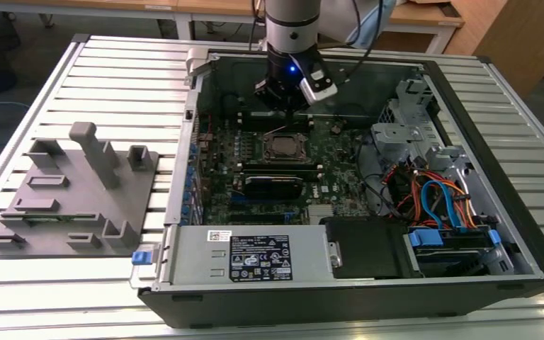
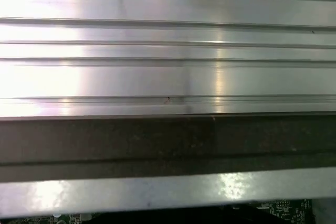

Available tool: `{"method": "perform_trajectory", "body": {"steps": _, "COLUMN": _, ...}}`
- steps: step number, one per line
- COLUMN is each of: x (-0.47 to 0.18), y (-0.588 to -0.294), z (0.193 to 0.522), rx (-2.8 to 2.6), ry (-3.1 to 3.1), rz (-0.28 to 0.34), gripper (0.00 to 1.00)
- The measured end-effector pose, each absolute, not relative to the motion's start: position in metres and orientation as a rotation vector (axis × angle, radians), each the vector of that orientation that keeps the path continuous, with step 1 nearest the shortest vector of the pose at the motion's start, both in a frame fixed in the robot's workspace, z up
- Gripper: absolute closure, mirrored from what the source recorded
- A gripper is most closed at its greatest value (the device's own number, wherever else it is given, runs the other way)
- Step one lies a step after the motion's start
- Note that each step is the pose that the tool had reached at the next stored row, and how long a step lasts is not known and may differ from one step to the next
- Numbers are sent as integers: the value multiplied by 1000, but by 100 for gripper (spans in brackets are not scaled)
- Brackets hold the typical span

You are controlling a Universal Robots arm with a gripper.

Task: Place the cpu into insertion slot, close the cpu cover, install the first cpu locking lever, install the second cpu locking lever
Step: 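Install the first cpu locking lever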

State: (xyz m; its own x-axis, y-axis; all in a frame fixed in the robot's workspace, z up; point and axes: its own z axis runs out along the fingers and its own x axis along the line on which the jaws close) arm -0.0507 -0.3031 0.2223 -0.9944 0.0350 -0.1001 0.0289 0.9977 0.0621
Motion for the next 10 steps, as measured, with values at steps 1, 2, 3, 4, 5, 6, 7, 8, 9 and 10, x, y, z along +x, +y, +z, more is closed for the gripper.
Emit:
{"method": "perform_trajectory", "body": {"steps": 1, "x": -50, "y": -304, "z": 222, "rx": 50, "ry": 3038, "rz": 93, "gripper": 89}}
{"method": "perform_trajectory", "body": {"steps": 2, "x": -50, "y": -304, "z": 222, "rx": 51, "ry": 3038, "rz": 93, "gripper": 89}}
{"method": "perform_trajectory", "body": {"steps": 3, "x": -50, "y": -305, "z": 221, "rx": 52, "ry": 3038, "rz": 93, "gripper": 89}}
{"method": "perform_trajectory", "body": {"steps": 4, "x": -49, "y": -306, "z": 220, "rx": 53, "ry": 3038, "rz": 94, "gripper": 89}}
{"method": "perform_trajectory", "body": {"steps": 5, "x": -49, "y": -306, "z": 219, "rx": 54, "ry": 3039, "rz": 96, "gripper": 89}}
{"method": "perform_trajectory", "body": {"steps": 6, "x": -49, "y": -307, "z": 219, "rx": 55, "ry": 3039, "rz": 98, "gripper": 89}}
{"method": "perform_trajectory", "body": {"steps": 7, "x": -48, "y": -307, "z": 218, "rx": 56, "ry": 3039, "rz": 102, "gripper": 89}}
{"method": "perform_trajectory", "body": {"steps": 8, "x": -48, "y": -308, "z": 217, "rx": 58, "ry": 3040, "rz": 104, "gripper": 89}}
{"method": "perform_trajectory", "body": {"steps": 9, "x": -47, "y": -308, "z": 217, "rx": 60, "ry": 3040, "rz": 105, "gripper": 89}}
{"method": "perform_trajectory", "body": {"steps": 10, "x": -47, "y": -308, "z": 216, "rx": 62, "ry": 3041, "rz": 105, "gripper": 89}}
